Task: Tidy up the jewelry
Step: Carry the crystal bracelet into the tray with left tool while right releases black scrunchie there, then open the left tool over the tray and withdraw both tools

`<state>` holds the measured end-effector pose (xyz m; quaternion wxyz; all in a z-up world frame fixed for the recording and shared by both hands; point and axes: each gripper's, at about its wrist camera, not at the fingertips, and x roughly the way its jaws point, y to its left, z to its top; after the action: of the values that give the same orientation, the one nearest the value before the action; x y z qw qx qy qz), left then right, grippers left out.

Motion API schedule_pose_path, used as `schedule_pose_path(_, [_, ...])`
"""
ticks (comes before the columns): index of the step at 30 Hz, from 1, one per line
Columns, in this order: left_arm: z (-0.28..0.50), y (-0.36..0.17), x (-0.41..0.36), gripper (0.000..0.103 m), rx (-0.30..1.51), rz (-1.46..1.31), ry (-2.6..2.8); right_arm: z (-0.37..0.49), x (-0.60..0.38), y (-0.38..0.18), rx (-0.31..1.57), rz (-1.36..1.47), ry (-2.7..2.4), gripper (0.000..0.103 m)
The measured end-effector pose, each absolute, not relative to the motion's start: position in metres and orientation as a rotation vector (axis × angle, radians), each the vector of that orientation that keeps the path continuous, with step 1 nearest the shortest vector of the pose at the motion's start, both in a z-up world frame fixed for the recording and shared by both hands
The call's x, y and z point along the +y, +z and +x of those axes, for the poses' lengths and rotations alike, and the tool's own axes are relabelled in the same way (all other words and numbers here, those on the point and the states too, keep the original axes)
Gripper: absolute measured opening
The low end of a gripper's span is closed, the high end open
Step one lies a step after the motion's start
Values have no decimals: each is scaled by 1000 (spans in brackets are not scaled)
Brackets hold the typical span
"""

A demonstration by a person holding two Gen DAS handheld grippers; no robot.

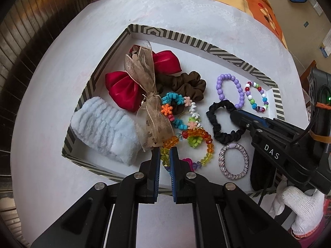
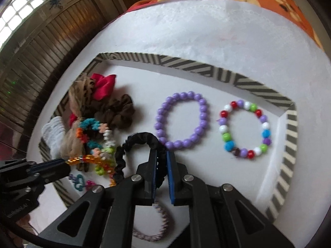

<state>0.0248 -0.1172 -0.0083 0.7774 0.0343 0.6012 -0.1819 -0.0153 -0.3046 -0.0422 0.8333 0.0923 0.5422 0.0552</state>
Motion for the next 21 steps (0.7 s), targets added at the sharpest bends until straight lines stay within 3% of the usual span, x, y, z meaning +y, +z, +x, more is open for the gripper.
schedule_pose_path(4, [23, -8, -121, 1, 1295, 80, -390, -17, -313, -42, 1150, 209, 82, 11])
schedule_pose_path(8, [21, -9, -125, 1, 1294, 91, -390, -21, -318, -41, 1156, 211, 54, 26])
schedule_pose_path(11, [21, -9, -126, 1, 1290, 91, -387, -26, -319, -35, 1142, 225, 59, 30])
schedule_pose_path(21, [14, -4, -130, 3, 1270, 141, -377, -46, -319, -10, 1093, 242, 67, 40])
